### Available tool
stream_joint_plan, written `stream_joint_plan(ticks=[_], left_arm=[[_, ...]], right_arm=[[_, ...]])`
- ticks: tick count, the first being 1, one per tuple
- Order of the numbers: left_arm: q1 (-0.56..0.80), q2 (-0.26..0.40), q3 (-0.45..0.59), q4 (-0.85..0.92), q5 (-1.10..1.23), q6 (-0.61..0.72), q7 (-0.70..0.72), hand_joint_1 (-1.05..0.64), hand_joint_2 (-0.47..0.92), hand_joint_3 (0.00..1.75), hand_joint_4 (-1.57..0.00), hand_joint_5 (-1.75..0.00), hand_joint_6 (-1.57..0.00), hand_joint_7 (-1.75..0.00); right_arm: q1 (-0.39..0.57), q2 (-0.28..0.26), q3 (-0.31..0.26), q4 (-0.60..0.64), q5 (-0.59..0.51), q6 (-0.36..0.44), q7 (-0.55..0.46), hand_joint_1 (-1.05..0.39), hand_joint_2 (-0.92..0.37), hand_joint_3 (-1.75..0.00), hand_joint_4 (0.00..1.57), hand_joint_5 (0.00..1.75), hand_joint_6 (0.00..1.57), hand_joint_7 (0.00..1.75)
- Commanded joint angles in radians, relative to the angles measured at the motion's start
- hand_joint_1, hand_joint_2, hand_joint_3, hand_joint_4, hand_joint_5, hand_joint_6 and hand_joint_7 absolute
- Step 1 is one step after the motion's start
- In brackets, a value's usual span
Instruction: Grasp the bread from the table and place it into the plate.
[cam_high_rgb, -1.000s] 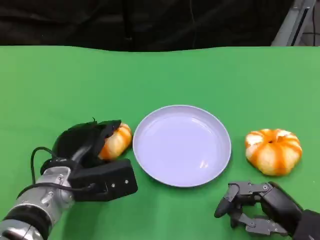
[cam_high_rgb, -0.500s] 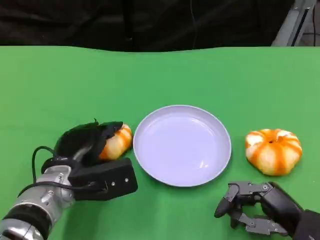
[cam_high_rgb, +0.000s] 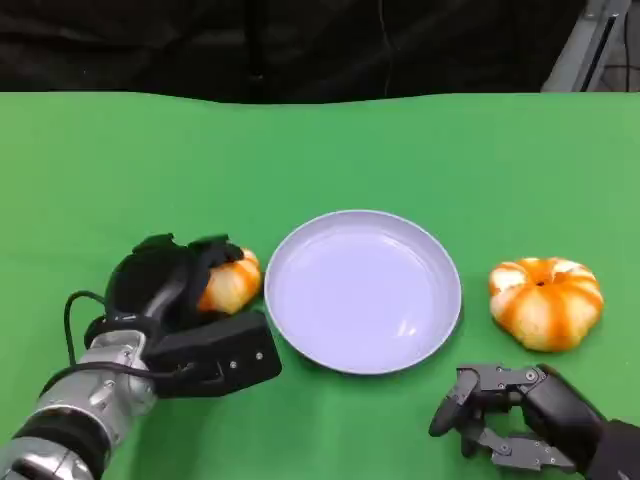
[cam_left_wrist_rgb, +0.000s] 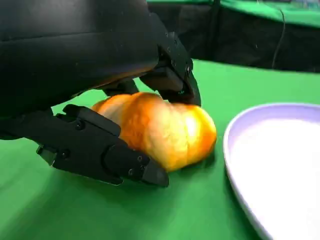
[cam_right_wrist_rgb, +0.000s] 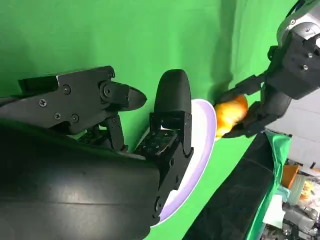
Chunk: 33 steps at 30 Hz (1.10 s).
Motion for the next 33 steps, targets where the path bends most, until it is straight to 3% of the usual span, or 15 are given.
stream_joint_plan(ticks=[1, 16, 24, 33], left_arm=[[0.027, 0.009, 0.013, 0.011, -0.011, -0.001, 0.067, -0.14, 0.85, 0.00, -0.50, -1.74, -0.46, -1.73], [0.044, 0.010, 0.033, -0.007, -0.012, -0.031, 0.247, -0.12, 0.83, 0.00, -0.50, -1.75, -0.49, -1.61], [0.066, 0.041, 0.039, -0.096, 0.004, -0.064, 0.312, -0.15, 0.83, 0.00, -0.50, -1.70, -0.59, -1.39], [0.104, 0.050, 0.040, -0.231, 0.022, -0.080, 0.340, -0.14, 0.84, 0.00, -0.51, -1.67, -0.59, -1.37]], right_arm=[[0.003, -0.018, -0.005, 0.008, 0.007, -0.009, 0.004, 0.03, -0.92, -0.46, 0.69, 1.53, 0.75, 1.07], [-0.001, -0.015, -0.006, 0.019, 0.004, -0.015, 0.002, 0.02, -0.92, -0.46, 0.70, 1.52, 0.76, 1.07], [-0.004, -0.016, -0.005, 0.019, 0.000, -0.006, 0.001, 0.01, -0.92, -0.46, 0.70, 1.53, 0.76, 1.07], [-0.008, -0.013, -0.006, 0.026, 0.005, -0.010, 0.006, 0.03, -0.92, -0.46, 0.69, 1.53, 0.75, 1.07]])
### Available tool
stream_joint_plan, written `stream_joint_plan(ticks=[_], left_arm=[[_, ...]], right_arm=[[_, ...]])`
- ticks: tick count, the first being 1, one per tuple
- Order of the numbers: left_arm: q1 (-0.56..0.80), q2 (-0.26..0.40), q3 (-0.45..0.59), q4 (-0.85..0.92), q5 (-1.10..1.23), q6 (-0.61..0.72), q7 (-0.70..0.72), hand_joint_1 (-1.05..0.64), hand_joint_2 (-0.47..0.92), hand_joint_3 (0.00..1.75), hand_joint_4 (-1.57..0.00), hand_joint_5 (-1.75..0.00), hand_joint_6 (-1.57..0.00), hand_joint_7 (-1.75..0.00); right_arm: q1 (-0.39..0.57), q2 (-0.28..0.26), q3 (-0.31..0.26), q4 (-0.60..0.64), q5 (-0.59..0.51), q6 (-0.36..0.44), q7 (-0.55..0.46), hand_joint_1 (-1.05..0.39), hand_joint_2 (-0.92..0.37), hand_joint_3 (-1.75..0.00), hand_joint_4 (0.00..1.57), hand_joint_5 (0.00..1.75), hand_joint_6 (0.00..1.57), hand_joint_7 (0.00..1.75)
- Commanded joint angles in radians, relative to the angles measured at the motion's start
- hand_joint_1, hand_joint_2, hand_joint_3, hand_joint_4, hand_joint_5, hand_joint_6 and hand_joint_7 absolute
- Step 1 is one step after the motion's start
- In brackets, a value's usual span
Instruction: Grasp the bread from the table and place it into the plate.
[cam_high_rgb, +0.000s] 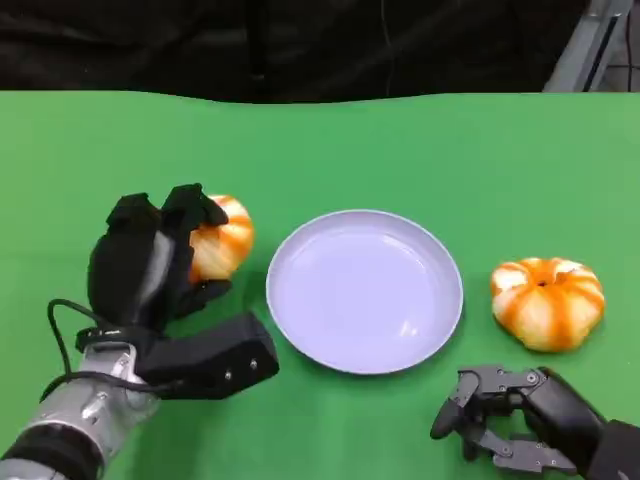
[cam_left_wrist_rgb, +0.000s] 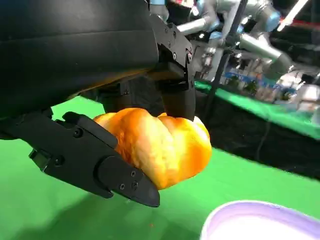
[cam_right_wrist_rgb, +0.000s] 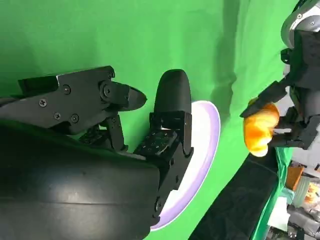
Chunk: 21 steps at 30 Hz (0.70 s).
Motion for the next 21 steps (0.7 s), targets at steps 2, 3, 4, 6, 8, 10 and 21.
stream_joint_plan(ticks=[2, 3, 4, 6, 8, 10, 21], left_arm=[[0.030, 0.017, 0.005, -0.106, 0.017, -0.009, 0.014, -0.12, 0.85, 0.00, -0.52, -1.66, -0.59, -1.37], [0.036, 0.014, 0.002, -0.137, 0.021, -0.011, 0.008, -0.12, 0.85, 0.01, -0.52, -1.66, -0.59, -1.37], [0.041, 0.012, 0.001, -0.161, 0.023, -0.011, 0.003, -0.12, 0.86, 0.01, -0.52, -1.66, -0.58, -1.37], [0.050, 0.008, 0.002, -0.195, 0.026, -0.005, -0.010, -0.12, 0.86, 0.01, -0.52, -1.65, -0.58, -1.37], [0.051, -0.007, 0.001, -0.225, 0.029, 0.003, -0.029, -0.13, 0.85, 0.00, -0.53, -1.64, -0.59, -1.36], [0.045, -0.026, -0.003, -0.242, 0.031, 0.008, -0.045, -0.11, 0.83, 0.00, -0.55, -1.62, -0.61, -1.33], [0.034, -0.049, -0.006, -0.244, 0.043, 0.012, -0.067, -0.12, 0.83, 0.00, -0.56, -1.61, -0.63, -1.30]], right_arm=[[-0.003, -0.013, -0.004, 0.002, 0.004, -0.008, -0.001, 0.03, -0.92, -0.46, 0.69, 1.53, 0.75, 1.07], [-0.001, -0.013, -0.003, -0.001, 0.001, -0.005, -0.003, 0.02, -0.92, -0.47, 0.69, 1.53, 0.75, 1.07], [0.000, -0.013, -0.003, -0.003, 0.000, -0.003, -0.005, 0.02, -0.92, -0.47, 0.69, 1.53, 0.75, 1.07], [0.002, -0.012, -0.002, -0.007, -0.002, 0.003, -0.006, 0.02, -0.92, -0.47, 0.69, 1.53, 0.75, 1.07], [0.001, -0.013, -0.001, -0.006, -0.007, 0.001, -0.010, 0.02, -0.92, -0.47, 0.69, 1.53, 0.75, 1.07], [-0.001, -0.013, -0.001, -0.002, -0.013, -0.006, -0.016, 0.02, -0.92, -0.47, 0.69, 1.52, 0.76, 1.08], [-0.003, -0.013, 0.000, 0.001, -0.021, -0.013, -0.025, 0.01, -0.92, -0.48, 0.70, 1.51, 0.76, 1.08]])
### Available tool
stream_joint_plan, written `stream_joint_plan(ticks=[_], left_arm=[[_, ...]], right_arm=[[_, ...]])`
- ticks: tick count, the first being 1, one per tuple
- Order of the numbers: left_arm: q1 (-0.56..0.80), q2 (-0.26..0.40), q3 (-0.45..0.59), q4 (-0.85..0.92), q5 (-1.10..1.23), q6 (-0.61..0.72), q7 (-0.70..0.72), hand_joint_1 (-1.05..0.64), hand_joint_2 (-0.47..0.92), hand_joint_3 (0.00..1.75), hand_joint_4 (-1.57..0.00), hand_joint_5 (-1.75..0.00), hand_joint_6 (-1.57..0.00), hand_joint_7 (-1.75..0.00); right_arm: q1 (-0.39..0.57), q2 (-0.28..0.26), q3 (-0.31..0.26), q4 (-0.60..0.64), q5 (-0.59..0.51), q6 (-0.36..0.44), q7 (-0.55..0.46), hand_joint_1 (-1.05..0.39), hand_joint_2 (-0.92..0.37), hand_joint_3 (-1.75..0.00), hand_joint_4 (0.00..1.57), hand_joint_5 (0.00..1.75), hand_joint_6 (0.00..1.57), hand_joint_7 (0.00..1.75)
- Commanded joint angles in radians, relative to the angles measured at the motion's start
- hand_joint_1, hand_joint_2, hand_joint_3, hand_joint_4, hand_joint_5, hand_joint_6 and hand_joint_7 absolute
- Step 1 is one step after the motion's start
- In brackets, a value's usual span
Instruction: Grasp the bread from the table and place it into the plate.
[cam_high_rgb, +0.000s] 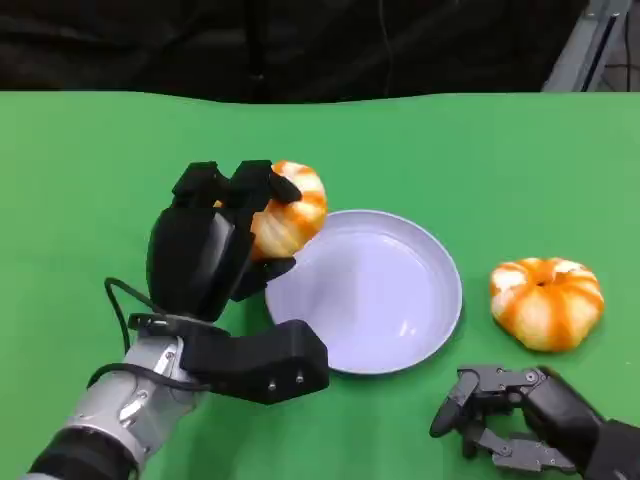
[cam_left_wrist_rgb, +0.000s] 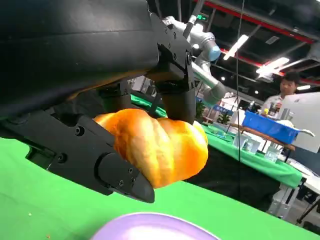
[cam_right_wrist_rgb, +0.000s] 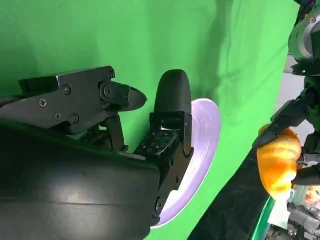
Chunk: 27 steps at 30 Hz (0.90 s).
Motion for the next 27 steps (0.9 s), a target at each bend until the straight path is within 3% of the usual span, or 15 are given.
stream_joint_plan(ticks=[1, 7, 11, 27], left_arm=[[-0.010, 0.001, 0.002, 0.003, 0.007, 0.001, -0.011, -0.12, 0.83, 0.00, -0.56, -1.61, -0.63, -1.30], [-0.010, 0.000, 0.003, 0.003, 0.007, 0.001, -0.012, -0.12, 0.84, 0.00, -0.56, -1.61, -0.64, -1.29], [-0.102, -0.095, -0.040, 0.119, -0.050, -0.042, -0.220, -0.08, 0.84, 0.00, -0.48, -1.61, -0.58, -1.31], [-0.178, -0.136, -0.058, 0.273, -0.043, -0.082, -0.258, -0.07, 0.82, 0.00, -0.48, -1.64, -0.62, -1.28]], right_arm=[[-0.002, -0.014, 0.000, 0.002, -0.004, -0.013, -0.007, 0.01, -0.92, -0.48, 0.70, 1.51, 0.76, 1.08], [-0.002, -0.014, -0.001, 0.003, -0.004, -0.013, -0.008, 0.01, -0.92, -0.48, 0.70, 1.50, 0.76, 1.08], [0.011, -0.008, 0.012, -0.025, -0.033, -0.010, -0.031, -0.01, -0.92, -0.46, 0.70, 1.49, 0.76, 1.10], [0.023, -0.006, 0.028, -0.065, -0.043, 0.021, -0.057, -0.03, -0.92, -0.44, 0.71, 1.52, 0.77, 1.09]])
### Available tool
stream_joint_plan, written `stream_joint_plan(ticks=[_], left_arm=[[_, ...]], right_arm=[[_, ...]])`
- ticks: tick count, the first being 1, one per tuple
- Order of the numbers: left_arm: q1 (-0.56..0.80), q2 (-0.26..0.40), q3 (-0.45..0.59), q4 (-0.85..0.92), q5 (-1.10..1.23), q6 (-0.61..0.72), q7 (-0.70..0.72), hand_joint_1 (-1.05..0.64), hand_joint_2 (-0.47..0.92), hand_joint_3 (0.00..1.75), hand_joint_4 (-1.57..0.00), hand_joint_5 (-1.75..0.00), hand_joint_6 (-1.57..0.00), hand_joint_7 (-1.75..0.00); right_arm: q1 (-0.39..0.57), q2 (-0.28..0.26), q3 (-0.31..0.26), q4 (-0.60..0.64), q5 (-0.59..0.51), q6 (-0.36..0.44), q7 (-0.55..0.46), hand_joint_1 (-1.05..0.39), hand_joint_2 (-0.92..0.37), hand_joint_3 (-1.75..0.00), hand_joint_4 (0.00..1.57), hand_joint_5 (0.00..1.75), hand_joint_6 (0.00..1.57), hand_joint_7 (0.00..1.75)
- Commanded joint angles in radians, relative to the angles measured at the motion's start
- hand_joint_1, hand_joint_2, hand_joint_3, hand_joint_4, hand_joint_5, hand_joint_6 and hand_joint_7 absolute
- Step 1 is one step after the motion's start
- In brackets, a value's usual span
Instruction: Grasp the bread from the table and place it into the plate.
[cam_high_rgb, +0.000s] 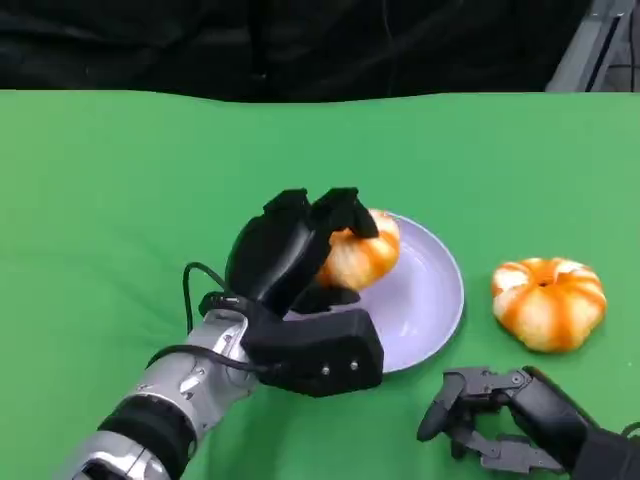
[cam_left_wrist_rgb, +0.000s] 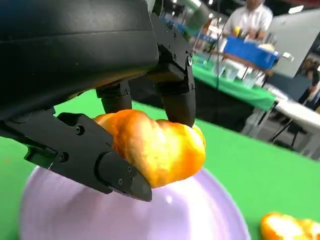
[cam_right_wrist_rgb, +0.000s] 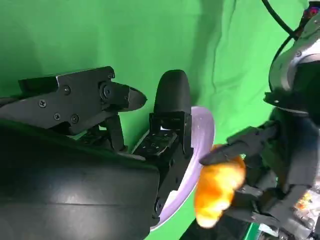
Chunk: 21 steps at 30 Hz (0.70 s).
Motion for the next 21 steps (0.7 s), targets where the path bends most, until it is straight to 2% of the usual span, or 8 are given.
stream_joint_plan(ticks=[1, 2, 3, 5, 14, 21], left_arm=[[-0.031, 0.004, -0.004, 0.012, -0.001, -0.011, -0.009, -0.07, 0.82, 0.00, -0.48, -1.64, -0.62, -1.28], [-0.040, 0.003, -0.012, 0.024, 0.003, -0.012, -0.023, -0.07, 0.82, 0.00, -0.47, -1.64, -0.62, -1.28], [-0.047, 0.003, -0.017, 0.034, 0.004, -0.015, -0.034, -0.09, 0.82, 0.00, -0.50, -1.56, -0.67, -1.12], [-0.057, 0.003, -0.023, 0.048, 0.002, -0.021, -0.045, -0.10, 0.82, 0.00, -0.52, -1.51, -0.71, -1.01], [-0.074, -0.006, -0.013, 0.081, -0.017, -0.031, -0.078, -0.10, 0.82, 0.00, -0.51, -1.48, -0.74, -0.94], [-0.092, -0.010, -0.013, 0.109, -0.020, -0.041, -0.119, -0.08, 0.81, 0.00, -0.56, -1.36, -0.84, -0.73]], right_arm=[[0.014, -0.009, -0.003, -0.015, 0.008, 0.012, -0.008, -0.03, -0.92, -0.44, 0.71, 1.52, 0.77, 1.09], [0.014, -0.010, -0.001, -0.019, 0.003, 0.011, -0.012, -0.03, -0.92, -0.44, 0.71, 1.52, 0.77, 1.09], [0.015, -0.011, -0.001, -0.024, 0.000, 0.012, -0.015, -0.02, -0.92, -0.44, 0.71, 1.52, 0.77, 1.10], [0.017, -0.011, 0.001, -0.030, -0.002, 0.014, -0.018, -0.01, -0.92, -0.44, 0.72, 1.52, 0.77, 1.10], [0.023, -0.009, 0.005, -0.038, 0.006, 0.018, -0.014, 0.02, -0.92, -0.46, 0.72, 1.52, 0.77, 1.09], [0.022, -0.009, 0.005, -0.038, 0.000, 0.022, -0.020, 0.00, -0.92, -0.45, 0.71, 1.51, 0.77, 1.09]])
